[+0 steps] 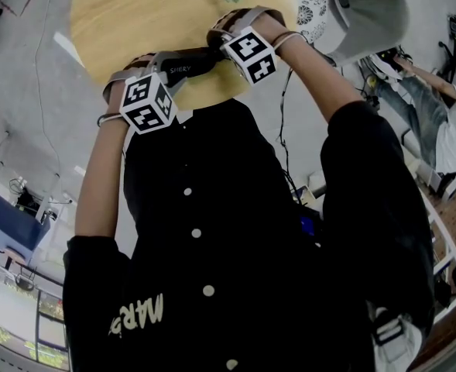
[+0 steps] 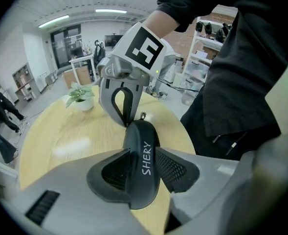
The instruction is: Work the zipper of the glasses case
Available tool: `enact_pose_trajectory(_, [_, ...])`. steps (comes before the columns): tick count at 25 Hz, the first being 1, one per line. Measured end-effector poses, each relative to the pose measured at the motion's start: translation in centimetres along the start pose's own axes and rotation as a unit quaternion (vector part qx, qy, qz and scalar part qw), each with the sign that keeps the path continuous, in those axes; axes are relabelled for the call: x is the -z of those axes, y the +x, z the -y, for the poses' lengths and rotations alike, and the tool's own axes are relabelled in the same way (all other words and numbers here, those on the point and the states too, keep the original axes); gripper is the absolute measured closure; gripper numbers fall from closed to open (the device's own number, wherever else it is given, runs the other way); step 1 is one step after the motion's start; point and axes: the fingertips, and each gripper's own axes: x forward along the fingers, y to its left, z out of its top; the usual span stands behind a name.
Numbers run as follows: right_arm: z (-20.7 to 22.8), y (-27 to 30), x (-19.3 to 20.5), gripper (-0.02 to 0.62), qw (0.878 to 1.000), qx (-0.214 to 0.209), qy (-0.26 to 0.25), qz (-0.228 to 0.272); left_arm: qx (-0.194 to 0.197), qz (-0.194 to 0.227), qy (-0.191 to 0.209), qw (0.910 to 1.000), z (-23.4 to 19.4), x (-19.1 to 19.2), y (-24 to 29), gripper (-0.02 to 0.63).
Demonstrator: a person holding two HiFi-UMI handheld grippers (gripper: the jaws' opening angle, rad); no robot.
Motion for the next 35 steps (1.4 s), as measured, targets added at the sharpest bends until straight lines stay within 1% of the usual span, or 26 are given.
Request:
enact_pose_trajectory(2, [-0.1,-0.1,0.2,0.589,1.000,0.005,0.017,-0.002,0.002,-0.001,-0.006,1.0000,-0.1,0.0,0.1,0.446])
enact_pose_trajectory(4, [-0.1,-0.1,0.6,0.591,0.999,0.009,0.028,-0.016,0.002,-0.002,-0.019,0.9998,-0.3,0.1,0.1,0.446])
enact_pose_trajectory(7, [-0.2,-0.1,0.6,0.591,0.998,0.019,0.040,-0.034,0.008,-0.016,-0.039,0.9991,-0.4,0.3,0.0,0.446])
enact_pose_trajectory(10, [-0.5,-0.4,0.3,0.591,0.997,0.023,0.062,-0.043,0.013,-0.029,-0.035,0.9989,0.0,0.4,-0.4,0.446])
enact_pose_trajectory(15, [-1.1,-0.8,0.6,0.591,0.995,0.024,0.083,-0.058,0.013,-0.025,-0.037,0.9989,-0.2,0.2,-0.3,0.446])
enact_pose_trajectory(18, [-1.9,-1.2,0.9,0.591,0.992,0.020,0.105,-0.063,0.019,-0.026,-0.042,0.9986,-0.4,0.0,-0.2,0.446])
enact_pose_trajectory(21, [-2.3,-1.2,0.9,0.589,0.989,0.025,0.123,-0.072,0.025,-0.032,-0.039,0.9984,-0.4,0.1,0.0,0.446])
enact_pose_trajectory(28, [-3.6,-1.1,0.4,0.589,0.980,0.035,0.179,-0.085,0.035,-0.033,-0.028,0.9984,-0.5,0.1,0.0,0.446])
enact_pose_trajectory(33, [-4.2,-1.1,0.0,0.589,0.969,0.045,0.228,-0.086,0.039,-0.031,-0.027,0.9984,-0.7,0.0,0.0,0.446])
enact_pose_trajectory(35, [-4.4,-1.0,-0.2,0.588,0.961,0.052,0.259,-0.083,0.043,-0.028,-0.024,0.9984,-0.7,0.1,0.0,0.446])
